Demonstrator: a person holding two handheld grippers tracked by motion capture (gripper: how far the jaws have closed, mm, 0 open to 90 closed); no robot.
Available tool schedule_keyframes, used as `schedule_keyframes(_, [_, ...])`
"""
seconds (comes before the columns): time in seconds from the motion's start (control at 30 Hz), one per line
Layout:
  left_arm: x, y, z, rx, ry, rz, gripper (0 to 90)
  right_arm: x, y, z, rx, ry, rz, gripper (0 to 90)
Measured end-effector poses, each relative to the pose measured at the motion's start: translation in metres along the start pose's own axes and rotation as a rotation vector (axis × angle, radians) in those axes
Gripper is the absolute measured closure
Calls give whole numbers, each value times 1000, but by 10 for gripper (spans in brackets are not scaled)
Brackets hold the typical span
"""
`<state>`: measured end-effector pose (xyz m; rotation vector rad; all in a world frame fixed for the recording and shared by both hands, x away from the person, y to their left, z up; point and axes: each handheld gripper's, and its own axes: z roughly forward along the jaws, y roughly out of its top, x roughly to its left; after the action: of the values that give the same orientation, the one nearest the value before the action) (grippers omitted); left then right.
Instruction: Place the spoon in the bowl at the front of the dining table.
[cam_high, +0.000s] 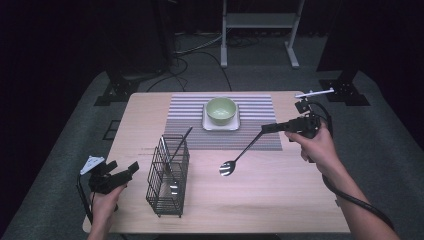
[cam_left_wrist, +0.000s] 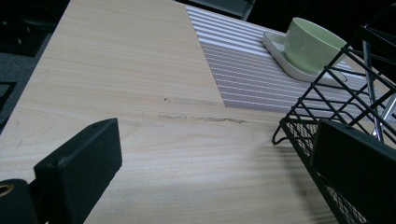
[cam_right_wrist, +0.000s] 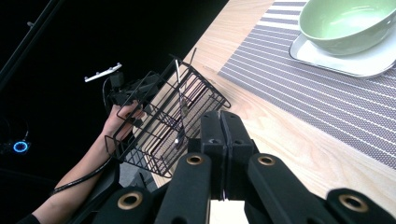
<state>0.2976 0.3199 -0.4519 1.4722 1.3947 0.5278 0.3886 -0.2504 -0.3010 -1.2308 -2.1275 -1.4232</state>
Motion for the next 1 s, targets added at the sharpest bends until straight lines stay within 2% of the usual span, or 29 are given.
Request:
schedule_keyframes(0.27, [0,0,0,1,1,0,10,-10,0,6,-3,-9,20,891])
schedule_keyframes(1.0, [2,0,-1,-2,2,-2,10,-19,11,23,-5,-33,38,891])
